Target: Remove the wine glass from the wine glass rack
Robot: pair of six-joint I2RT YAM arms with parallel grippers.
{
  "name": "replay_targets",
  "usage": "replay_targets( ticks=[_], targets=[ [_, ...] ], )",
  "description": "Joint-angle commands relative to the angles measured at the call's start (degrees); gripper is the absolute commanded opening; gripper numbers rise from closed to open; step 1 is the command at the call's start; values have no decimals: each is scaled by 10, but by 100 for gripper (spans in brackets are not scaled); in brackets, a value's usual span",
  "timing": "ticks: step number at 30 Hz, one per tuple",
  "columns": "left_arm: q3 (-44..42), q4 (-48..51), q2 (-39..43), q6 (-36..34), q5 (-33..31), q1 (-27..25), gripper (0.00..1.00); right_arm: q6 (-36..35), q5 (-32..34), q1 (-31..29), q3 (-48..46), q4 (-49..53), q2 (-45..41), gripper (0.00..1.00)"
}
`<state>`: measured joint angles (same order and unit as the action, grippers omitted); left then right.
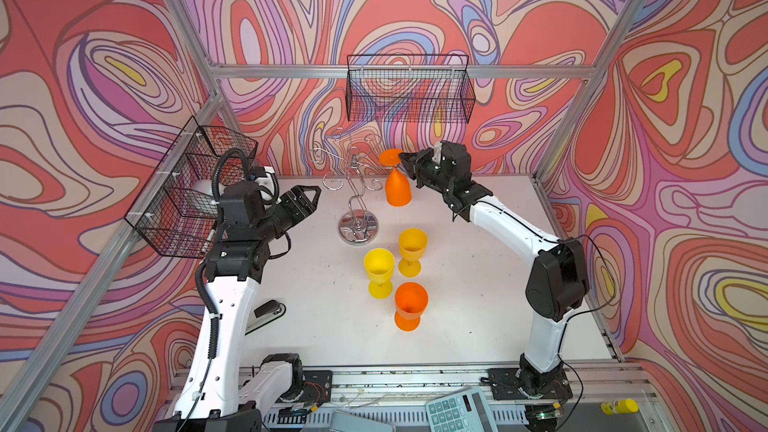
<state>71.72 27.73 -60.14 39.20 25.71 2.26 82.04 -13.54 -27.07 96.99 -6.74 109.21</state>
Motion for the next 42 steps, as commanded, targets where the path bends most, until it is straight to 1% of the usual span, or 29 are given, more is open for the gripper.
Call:
replay_targets(
  ticks=[1,3,13,27,38,42],
  targets=[
    [1,14,9,-8,6,3,72,-3,-3,-3,17,-6,16,4],
    [1,13,9,-8,6,3,72,-3,-3,-4,16,-7,16,0],
    [0,13,11,-7,6,3,72,-8,0,-8,9,-8,2,0],
    [-9,5,11,-1,11,3,72,-45,30,-11,-28,16,-56,0],
    [-6,13,18,-2,12,3,72,-47,40,-11,-51,15,-74,0],
    [-6,13,18,-2,13,3,72,-46,37,-11,-62,14,-97,0]
  ],
)
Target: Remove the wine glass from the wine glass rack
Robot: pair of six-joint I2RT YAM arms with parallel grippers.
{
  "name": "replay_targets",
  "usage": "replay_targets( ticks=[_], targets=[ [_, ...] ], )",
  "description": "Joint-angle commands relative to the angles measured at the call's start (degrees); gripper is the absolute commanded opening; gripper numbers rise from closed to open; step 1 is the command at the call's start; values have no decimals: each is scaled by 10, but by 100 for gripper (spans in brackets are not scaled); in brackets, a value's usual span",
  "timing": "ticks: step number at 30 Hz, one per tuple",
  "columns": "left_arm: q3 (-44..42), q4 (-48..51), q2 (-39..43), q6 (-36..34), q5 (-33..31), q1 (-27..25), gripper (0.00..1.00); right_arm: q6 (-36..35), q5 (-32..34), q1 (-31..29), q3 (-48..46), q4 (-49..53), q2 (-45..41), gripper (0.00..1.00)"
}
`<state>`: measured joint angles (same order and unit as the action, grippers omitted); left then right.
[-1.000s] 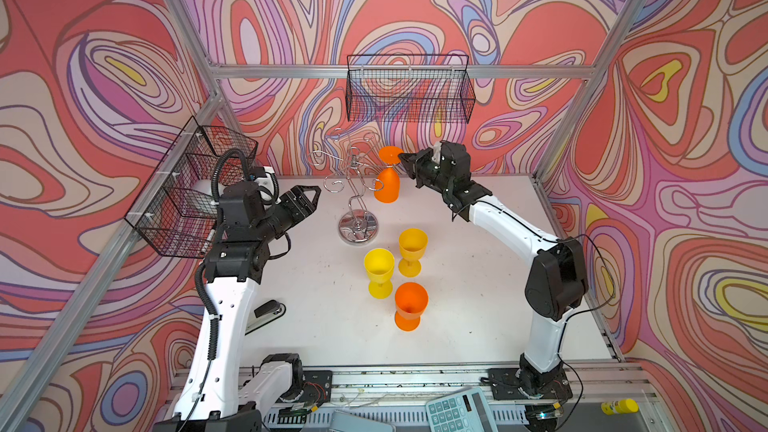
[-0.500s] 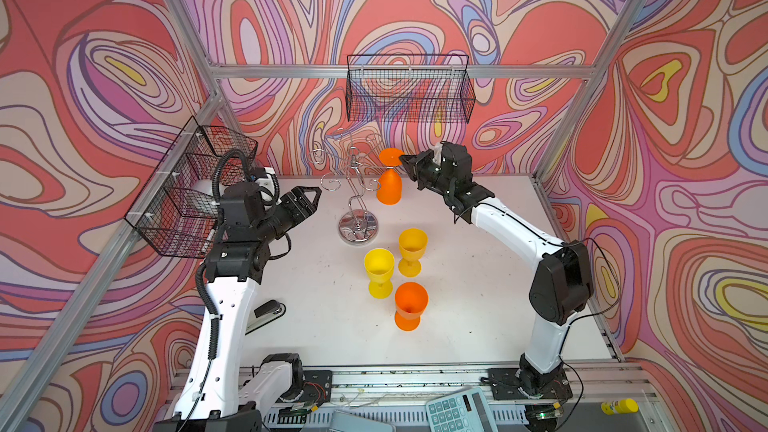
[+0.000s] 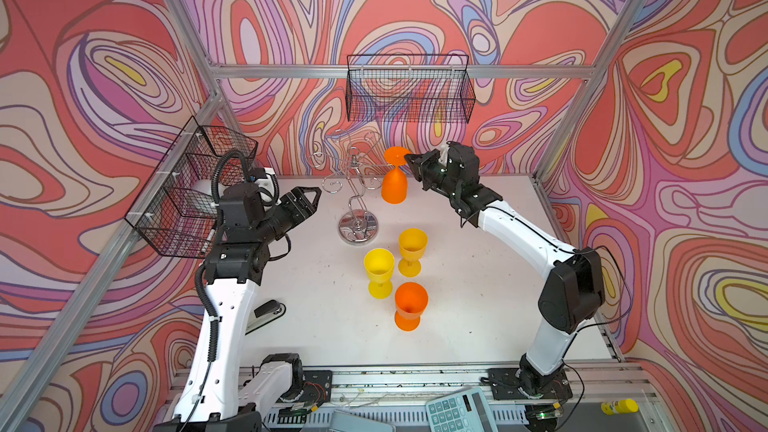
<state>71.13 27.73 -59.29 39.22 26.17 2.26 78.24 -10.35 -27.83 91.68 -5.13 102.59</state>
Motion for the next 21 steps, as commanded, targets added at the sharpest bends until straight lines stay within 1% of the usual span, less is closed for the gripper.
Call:
replay_targets(
  ticks=[1,8,21],
  targets=[
    [0,12,8,-1,10,3,72,-7,4,-4,-11,-3,-34,0],
    [-6,6,9,4,12,3,72,-9,4,-8,-26,1,-49,0],
    [-6,2,6,5,14,2,72,-11,2,-33,-19,9,-45,0]
  ],
)
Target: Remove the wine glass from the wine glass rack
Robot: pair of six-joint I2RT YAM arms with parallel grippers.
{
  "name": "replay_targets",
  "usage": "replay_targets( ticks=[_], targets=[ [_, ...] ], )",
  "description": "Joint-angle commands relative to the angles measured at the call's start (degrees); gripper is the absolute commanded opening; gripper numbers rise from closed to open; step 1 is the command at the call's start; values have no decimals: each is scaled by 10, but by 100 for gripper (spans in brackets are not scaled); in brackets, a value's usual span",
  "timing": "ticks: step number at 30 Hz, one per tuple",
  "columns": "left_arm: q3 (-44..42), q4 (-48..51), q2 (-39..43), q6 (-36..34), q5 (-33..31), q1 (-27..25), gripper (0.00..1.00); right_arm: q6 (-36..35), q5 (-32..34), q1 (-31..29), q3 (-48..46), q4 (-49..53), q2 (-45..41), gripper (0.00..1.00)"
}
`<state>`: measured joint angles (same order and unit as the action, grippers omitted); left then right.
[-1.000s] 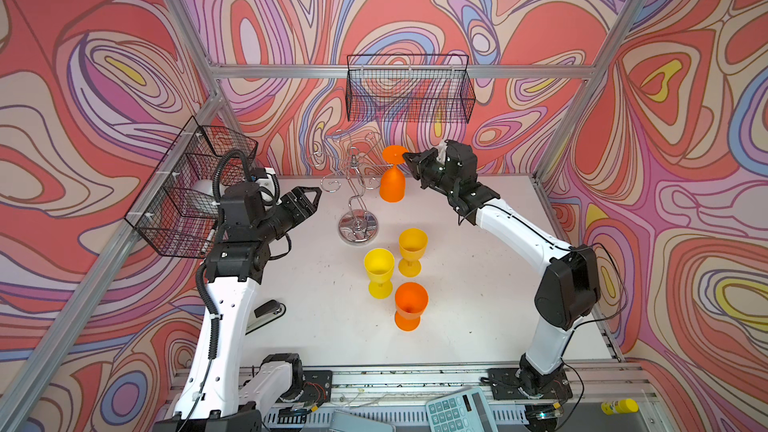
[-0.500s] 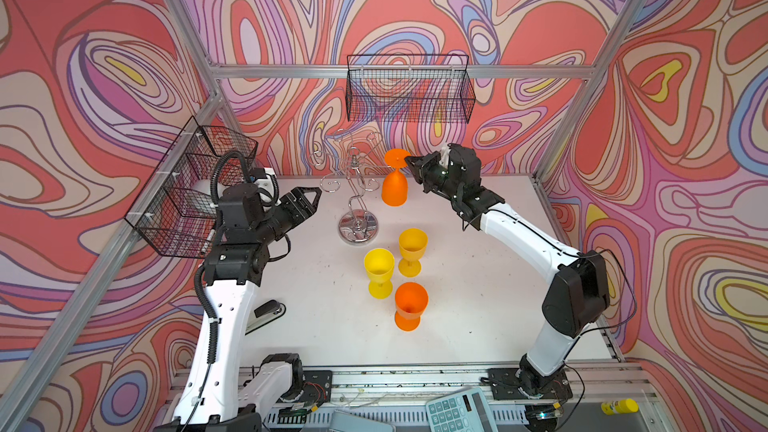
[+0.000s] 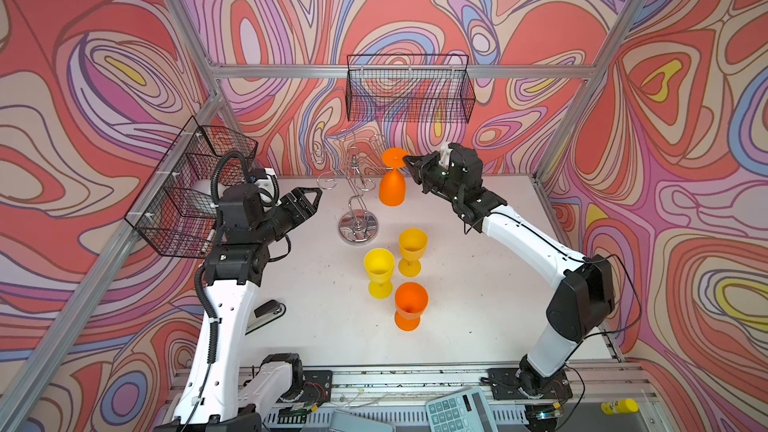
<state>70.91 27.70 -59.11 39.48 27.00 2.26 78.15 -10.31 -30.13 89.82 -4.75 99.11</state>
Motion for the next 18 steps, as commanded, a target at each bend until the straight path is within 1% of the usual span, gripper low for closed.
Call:
replay_targets(
  ticks=[1,10,17,18],
  targets=[
    [-4,2,5,2,6,3,72,-10,2,-12,-2,5,-10,0],
    [-10,-3,6,5,8,2,72,-12,9,-31,5,6,0,0],
    [-7,1,8,3,9,3,72,-15,15,-33,38,11,21,0],
    [-7,3,9,2,8,2,72,-16,16,-33,43,13,35,0]
  ],
)
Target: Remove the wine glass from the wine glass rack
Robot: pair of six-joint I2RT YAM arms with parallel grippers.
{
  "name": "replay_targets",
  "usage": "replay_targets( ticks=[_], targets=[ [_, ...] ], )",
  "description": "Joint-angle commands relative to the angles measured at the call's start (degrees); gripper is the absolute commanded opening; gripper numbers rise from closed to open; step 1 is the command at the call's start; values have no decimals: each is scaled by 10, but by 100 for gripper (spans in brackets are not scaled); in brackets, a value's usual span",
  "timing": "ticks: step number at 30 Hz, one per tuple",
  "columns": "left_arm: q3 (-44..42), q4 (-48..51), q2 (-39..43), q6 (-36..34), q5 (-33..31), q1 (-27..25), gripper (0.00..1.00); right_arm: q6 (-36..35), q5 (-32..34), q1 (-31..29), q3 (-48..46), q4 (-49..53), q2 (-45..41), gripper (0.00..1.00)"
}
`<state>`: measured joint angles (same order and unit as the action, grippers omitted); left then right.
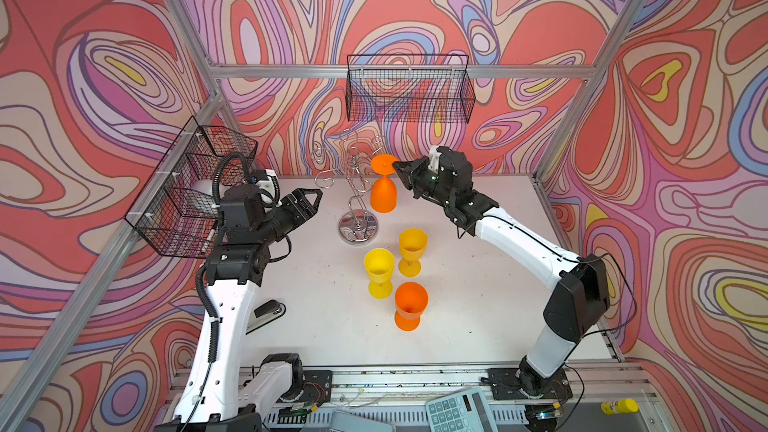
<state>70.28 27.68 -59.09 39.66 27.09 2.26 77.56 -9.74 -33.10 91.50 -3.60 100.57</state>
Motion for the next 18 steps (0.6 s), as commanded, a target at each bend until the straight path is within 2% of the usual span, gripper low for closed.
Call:
replay_targets(
  ticks=[1,18],
  targets=[
    [0,4,9,0,7,2,72,-12,12,-3,33,4,26,0],
    [7,15,14,-5,9,3,72,-20,44,9,68,11,46,0]
  ],
)
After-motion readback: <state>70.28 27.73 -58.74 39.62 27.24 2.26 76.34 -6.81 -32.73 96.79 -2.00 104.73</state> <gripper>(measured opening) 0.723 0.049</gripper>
